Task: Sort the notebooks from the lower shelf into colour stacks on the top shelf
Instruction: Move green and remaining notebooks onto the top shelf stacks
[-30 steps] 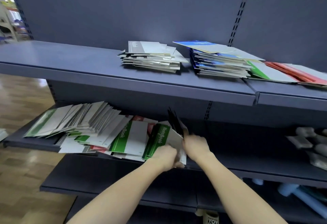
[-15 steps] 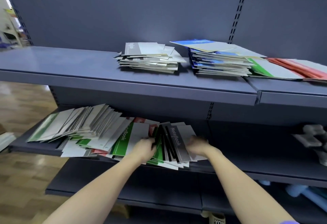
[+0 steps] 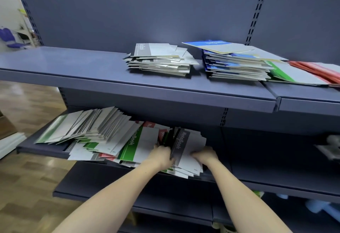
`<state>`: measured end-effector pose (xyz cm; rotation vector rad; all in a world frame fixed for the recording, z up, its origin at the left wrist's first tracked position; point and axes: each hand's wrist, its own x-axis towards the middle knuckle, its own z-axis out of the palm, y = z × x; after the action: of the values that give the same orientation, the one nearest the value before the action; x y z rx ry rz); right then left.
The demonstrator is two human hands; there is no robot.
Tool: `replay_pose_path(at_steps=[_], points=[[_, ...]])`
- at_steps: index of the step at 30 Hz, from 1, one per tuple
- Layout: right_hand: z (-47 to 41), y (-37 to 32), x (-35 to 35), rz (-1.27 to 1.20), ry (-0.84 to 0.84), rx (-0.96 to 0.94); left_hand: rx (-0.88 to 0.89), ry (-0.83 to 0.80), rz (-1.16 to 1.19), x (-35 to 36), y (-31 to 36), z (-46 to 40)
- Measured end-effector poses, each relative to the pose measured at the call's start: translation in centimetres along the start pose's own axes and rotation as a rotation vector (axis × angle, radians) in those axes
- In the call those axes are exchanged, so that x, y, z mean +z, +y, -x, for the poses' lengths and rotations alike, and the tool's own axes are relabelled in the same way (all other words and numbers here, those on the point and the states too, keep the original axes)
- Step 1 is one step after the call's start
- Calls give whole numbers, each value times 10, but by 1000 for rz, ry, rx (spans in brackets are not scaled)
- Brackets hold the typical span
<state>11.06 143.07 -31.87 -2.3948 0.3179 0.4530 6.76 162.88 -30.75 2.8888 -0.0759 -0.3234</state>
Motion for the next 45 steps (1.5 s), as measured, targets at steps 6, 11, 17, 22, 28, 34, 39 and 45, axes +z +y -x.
replay_pose_path(at_steps=[6,11,17,22,28,34,39,45], points=[[-1,1,-5,-165,-37,63,8,29,35,0,7,7],[1,7,-20,-185,27,104,32,27,69,6,16,5],[5,22,-26,-367,71,151,112,24,84,9,50,10],[16,36,-33,-416,115,216,-5,21,103,12,49,5],[29,45,-29,-587,79,203,-91,-5,92,19,52,10],[32,40,-20,-532,106,188,-40,29,158,19,54,15],[44,33,-28,-542,198,236,25,-6,230,20,56,19],[54,47,-46,-657,136,291,25,-56,232,12,52,21]])
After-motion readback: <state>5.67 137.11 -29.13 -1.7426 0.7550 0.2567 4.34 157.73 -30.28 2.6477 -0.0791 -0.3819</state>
